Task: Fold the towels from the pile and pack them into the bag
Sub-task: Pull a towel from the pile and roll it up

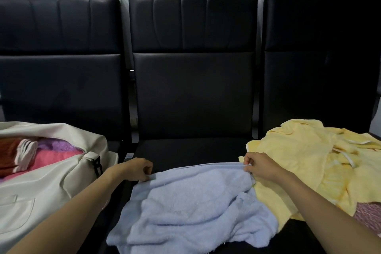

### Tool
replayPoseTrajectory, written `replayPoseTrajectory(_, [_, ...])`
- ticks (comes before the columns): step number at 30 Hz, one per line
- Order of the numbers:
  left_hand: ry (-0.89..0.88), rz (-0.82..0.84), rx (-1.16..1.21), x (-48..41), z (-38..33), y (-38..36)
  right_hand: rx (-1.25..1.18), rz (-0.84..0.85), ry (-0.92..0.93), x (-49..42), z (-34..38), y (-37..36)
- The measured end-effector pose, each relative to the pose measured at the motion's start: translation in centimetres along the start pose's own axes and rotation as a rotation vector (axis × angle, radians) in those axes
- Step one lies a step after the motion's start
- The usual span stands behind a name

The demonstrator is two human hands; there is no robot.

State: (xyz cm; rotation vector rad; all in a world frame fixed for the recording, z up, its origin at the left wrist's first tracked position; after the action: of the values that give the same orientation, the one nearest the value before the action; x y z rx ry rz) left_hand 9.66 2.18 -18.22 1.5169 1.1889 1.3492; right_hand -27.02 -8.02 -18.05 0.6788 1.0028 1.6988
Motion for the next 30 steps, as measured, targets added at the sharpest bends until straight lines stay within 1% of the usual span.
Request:
replayPoseTrajectory(2, [-0.019, 0.042, 0.026, 0.2, -0.2, -0.2, 0.000, -0.017, -0.024, -0.1, -0.2, -0.1])
replayPoseTrajectory(4, [-0.037, 0.006, 0.065, 0.5, -0.1, 0.2, -0.004, -0.040, -0.029, 0.0, 0.0, 0.1])
replayPoseTrajectory(8, [-0.053, -0.242, 0.154, 2.1, -0.1, 3.5, -0.035, -0.138, -0.008, 0.4, 1.3, 2.7])
replayPoseTrajectory(10, [-0.020, -0.347, 0.280, 3.6, 0.0, 5.9, -0.060, -0.193, 0.006, 1.0, 2.4, 4.8])
replayPoseTrajectory(13, [0.008, -0.455, 0.484, 6.5, 0.1, 9.6, -0.060, -0.273, 0.026, 2.3, 4.6, 8.4])
replayPoseTrajectory(17, [-0.020, -0.631, 0.728, 11.4, -1.0, 14.6, -0.093, -0.391, 0.085, 5.4, 8.7, 14.0])
replayPoseTrajectory(19, [-0.045, -0.763, 0.821, 14.2, -1.9, 17.3, -0.100, -0.482, 0.126, 7.5, 10.9, 17.3])
replayPoseTrajectory(21, [-0.069, -0.941, 0.865, 17.1, -2.6, 20.0, -0.111, -0.587, 0.187, 9.8, 13.2, 20.6])
replayPoseTrajectory(24, [-0.114, -1.253, 0.889, 22.1, -3.9, 23.2, -0.198, -0.796, 0.297, 13.9, 16.2, 24.5])
replayPoseTrajectory(25, [-0.131, -1.300, 0.902, 23.4, -4.3, 23.7, -0.239, -0.864, 0.325, 15.3, 16.9, 25.3])
replayPoseTrajectory(26, [-0.139, -1.277, 0.910, 24.2, -4.6, 23.8, -0.267, -0.903, 0.342, 16.4, 17.2, 25.8])
replayPoseTrajectory(27, [-0.133, -1.177, 0.885, 24.6, -5.0, 23.6, -0.270, -0.893, 0.344, 17.3, 17.5, 26.0])
replayPoseTrajectory(28, [-0.106, -1.029, 0.815, 24.2, -5.1, 23.0, -0.233, -0.827, 0.318, 17.2, 17.5, 25.9])
replayPoseTrajectory(29, [-0.067, -0.895, 0.733, 24.4, -5.2, 22.0, -0.158, -0.716, 0.282, 17.6, 17.5, 25.5])
replayPoseTrajectory(30, [-0.029, -0.835, 0.694, 24.7, -5.0, 21.3, -0.078, -0.603, 0.250, 17.9, 17.4, 25.0])
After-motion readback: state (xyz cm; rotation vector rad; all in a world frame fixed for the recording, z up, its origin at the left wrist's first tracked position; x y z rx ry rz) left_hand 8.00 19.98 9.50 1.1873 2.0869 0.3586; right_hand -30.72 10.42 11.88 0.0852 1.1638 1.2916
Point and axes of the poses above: each hand's wrist, its own x-axis away from the middle knuckle, its own y-axis out of the back of the hand, z = x × y, the point moved 6 cm from there along -x, towards the middle knuckle, and after that the axes turned 7 degrees about -z, right-handed, at the moved point
